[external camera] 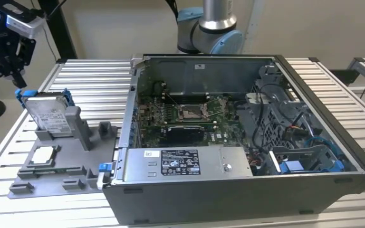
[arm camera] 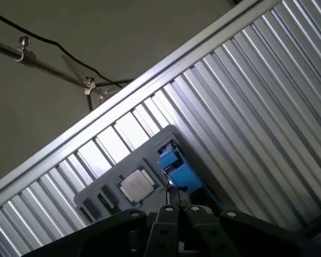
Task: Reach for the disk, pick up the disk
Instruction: 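Pick up the disk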
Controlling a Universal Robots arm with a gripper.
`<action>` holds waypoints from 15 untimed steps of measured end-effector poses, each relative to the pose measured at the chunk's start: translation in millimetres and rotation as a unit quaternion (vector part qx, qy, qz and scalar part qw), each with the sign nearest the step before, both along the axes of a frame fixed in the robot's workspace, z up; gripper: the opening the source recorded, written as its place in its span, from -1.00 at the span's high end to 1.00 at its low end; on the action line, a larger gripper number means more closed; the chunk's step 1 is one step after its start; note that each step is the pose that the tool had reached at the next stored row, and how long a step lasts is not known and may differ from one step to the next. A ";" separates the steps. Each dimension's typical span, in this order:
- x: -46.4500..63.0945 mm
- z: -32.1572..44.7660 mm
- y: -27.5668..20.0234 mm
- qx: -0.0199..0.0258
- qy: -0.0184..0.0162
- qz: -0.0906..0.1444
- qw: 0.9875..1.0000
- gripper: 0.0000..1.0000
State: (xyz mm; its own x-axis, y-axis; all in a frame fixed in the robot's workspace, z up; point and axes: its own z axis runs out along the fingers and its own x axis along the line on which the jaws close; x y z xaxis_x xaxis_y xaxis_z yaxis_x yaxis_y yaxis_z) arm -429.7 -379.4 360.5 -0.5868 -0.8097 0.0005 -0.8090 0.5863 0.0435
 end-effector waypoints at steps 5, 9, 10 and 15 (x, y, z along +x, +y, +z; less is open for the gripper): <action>0.6 0.0 0.0 0.000 0.000 0.033 0.999 1.00; 0.7 0.0 -0.1 0.000 0.000 0.065 0.998 1.00; 0.6 -0.1 0.0 0.000 0.000 0.073 0.997 1.00; 0.6 0.0 0.0 0.000 0.000 0.114 0.993 1.00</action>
